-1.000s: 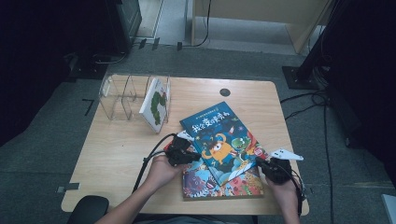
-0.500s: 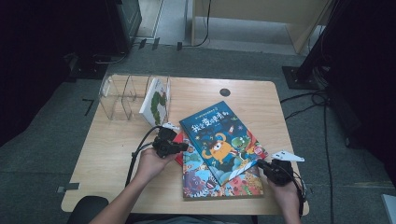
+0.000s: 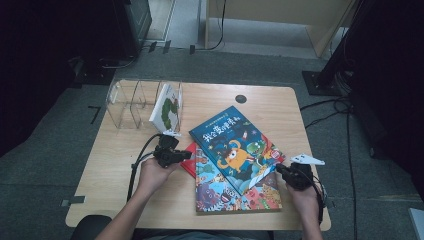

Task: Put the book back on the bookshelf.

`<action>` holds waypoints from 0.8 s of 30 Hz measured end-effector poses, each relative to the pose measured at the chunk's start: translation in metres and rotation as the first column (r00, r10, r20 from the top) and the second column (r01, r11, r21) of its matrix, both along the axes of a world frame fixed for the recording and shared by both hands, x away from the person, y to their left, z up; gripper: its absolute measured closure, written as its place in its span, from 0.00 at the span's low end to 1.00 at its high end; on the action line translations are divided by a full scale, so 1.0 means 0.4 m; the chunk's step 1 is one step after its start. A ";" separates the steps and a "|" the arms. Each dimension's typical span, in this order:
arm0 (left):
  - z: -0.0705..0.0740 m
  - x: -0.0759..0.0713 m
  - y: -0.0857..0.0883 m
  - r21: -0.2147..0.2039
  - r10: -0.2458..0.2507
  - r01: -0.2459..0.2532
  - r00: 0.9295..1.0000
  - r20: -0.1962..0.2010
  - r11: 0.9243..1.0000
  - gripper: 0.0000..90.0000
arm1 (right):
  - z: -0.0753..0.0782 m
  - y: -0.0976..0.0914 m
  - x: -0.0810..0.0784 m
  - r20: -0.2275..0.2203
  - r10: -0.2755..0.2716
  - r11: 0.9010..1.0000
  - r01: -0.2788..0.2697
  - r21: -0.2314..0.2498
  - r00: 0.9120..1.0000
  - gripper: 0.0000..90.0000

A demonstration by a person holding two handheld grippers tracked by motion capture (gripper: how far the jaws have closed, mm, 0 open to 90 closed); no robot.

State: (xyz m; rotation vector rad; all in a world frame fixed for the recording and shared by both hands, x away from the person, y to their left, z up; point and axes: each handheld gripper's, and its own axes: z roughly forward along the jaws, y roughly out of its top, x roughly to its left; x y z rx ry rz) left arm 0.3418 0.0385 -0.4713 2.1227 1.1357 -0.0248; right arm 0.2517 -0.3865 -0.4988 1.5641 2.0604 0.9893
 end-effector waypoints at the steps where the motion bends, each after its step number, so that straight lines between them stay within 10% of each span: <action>1: 0.000 -0.001 0.005 0.002 0.005 -0.005 1.000 0.000 1.000 0.96 | 0.000 0.000 0.006 0.000 -0.003 1.000 0.003 0.002 1.000 0.98; 24: -0.011 -0.018 0.084 0.015 0.094 -0.094 0.996 -0.001 0.995 0.96 | -0.003 -0.005 0.124 0.010 -0.005 1.000 0.005 -0.001 1.000 0.99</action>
